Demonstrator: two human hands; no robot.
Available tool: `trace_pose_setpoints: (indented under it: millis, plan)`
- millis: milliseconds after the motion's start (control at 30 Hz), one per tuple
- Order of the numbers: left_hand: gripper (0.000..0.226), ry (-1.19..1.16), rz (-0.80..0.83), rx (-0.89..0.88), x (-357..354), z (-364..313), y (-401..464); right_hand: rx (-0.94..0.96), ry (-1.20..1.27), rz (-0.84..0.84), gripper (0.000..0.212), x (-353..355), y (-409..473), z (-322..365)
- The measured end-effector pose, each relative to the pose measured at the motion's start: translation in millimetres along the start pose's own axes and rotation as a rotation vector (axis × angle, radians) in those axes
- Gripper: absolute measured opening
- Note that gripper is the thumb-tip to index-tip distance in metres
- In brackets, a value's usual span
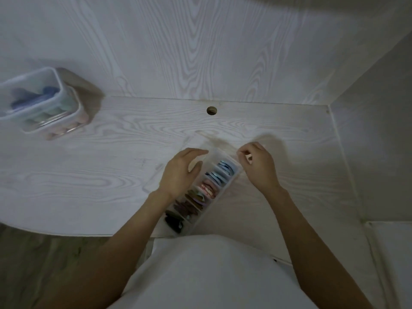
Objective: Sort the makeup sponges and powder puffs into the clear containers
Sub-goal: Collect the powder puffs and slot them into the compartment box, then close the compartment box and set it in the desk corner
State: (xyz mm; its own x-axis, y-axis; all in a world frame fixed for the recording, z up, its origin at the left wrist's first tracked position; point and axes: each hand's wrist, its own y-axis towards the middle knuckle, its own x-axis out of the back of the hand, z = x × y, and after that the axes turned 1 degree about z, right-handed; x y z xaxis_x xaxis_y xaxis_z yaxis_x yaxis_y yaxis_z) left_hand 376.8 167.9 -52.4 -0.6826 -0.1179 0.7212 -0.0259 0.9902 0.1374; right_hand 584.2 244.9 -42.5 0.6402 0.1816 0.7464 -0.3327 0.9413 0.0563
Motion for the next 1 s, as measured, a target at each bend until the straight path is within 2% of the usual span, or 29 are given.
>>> trace_pose_setpoints:
  millis: [33,133,233,333,400,500,600,700,800,900,1000]
  plan:
    - [0.032,0.035,0.003,0.073,4,7,-3,-0.070,0.089,0.033,0.012,1,3,-1]
    - [0.036,0.124,0.145,0.283,10,34,-11,-0.262,0.283,0.276,0.034,-10,18,2]
    - [0.022,0.073,0.204,0.270,10,45,-13,-0.346,0.218,0.371,0.037,-31,30,3]
    - [0.005,0.171,0.168,0.183,8,43,-4,-0.311,0.086,0.342,0.031,-41,36,5]
    - [0.005,0.213,0.122,0.166,9,43,8,-0.269,0.018,0.304,0.028,-39,33,7]
    - [0.023,0.222,0.046,0.199,16,47,26,-0.288,-0.013,0.132,0.028,-33,15,-1]
    - [0.050,0.222,0.022,0.318,25,53,43,-0.389,0.157,0.063,0.029,-24,-5,-20]
    - [0.069,-0.042,0.091,0.601,31,55,60,-0.631,0.423,0.044,0.036,-18,-10,-27]
    - [0.070,-0.437,0.097,0.816,28,50,70,-0.776,0.736,-0.019,0.055,-14,-1,-29]
    - [0.065,-0.737,-0.044,0.848,26,46,72,-0.766,0.917,0.013,0.060,-9,10,-26]
    - [0.052,-0.883,-0.121,0.748,38,36,72,-0.645,0.967,-0.016,0.049,3,20,-16]
